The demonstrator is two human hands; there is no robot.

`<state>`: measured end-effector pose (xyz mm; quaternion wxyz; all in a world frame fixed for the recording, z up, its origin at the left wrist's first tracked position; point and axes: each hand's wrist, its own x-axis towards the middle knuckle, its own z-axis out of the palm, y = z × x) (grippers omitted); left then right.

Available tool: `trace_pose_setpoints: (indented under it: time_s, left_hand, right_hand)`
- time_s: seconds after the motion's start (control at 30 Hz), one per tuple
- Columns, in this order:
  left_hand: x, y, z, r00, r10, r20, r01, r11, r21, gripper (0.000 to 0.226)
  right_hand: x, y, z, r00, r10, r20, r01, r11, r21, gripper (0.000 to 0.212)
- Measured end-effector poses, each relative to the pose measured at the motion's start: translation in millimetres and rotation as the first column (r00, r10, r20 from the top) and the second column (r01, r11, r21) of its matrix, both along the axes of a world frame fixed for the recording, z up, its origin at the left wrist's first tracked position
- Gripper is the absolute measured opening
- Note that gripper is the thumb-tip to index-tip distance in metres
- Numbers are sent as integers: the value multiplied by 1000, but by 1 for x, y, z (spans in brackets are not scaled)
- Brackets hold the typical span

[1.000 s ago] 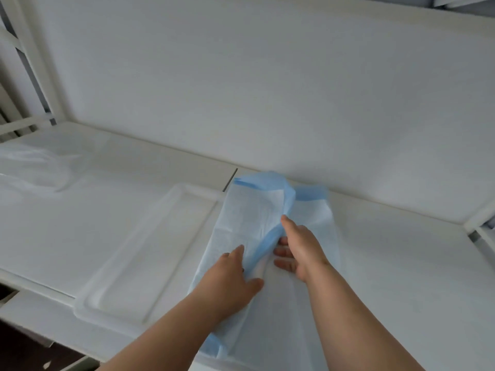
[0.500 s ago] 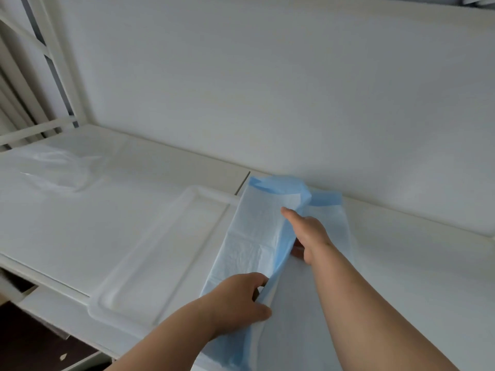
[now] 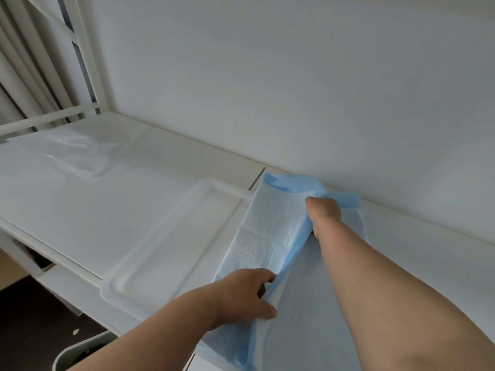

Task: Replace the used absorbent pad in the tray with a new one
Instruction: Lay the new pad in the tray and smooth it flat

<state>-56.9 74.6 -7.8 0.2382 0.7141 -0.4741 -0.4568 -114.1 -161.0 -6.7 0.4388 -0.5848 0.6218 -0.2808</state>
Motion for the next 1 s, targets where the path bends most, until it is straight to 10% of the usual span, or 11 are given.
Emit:
trace_pose_setpoints:
  time_s: [0.5,0.67,0.83,1.0]
  left_hand:
    - [0,-14,-11,983,65,170,-62,998,-27,33]
    - [2,-12,-15,985,171,23,-170,985,-17,23]
    - [11,-8,-20,946,307,-103,-311,950,-28,26]
    - [12,-8,-17,907,334,-257,-339,940,25,38]
  right_hand:
    - [26,8,13,959,143,245,-148,989,1,42]
    - [24,12,6,889,264,374,-277,961,-19,61]
    - [27,22,-4,934,357,15,-328,873,-362,95]
    - [30,24,-27,905,388,-177,-424,861,-281,120]
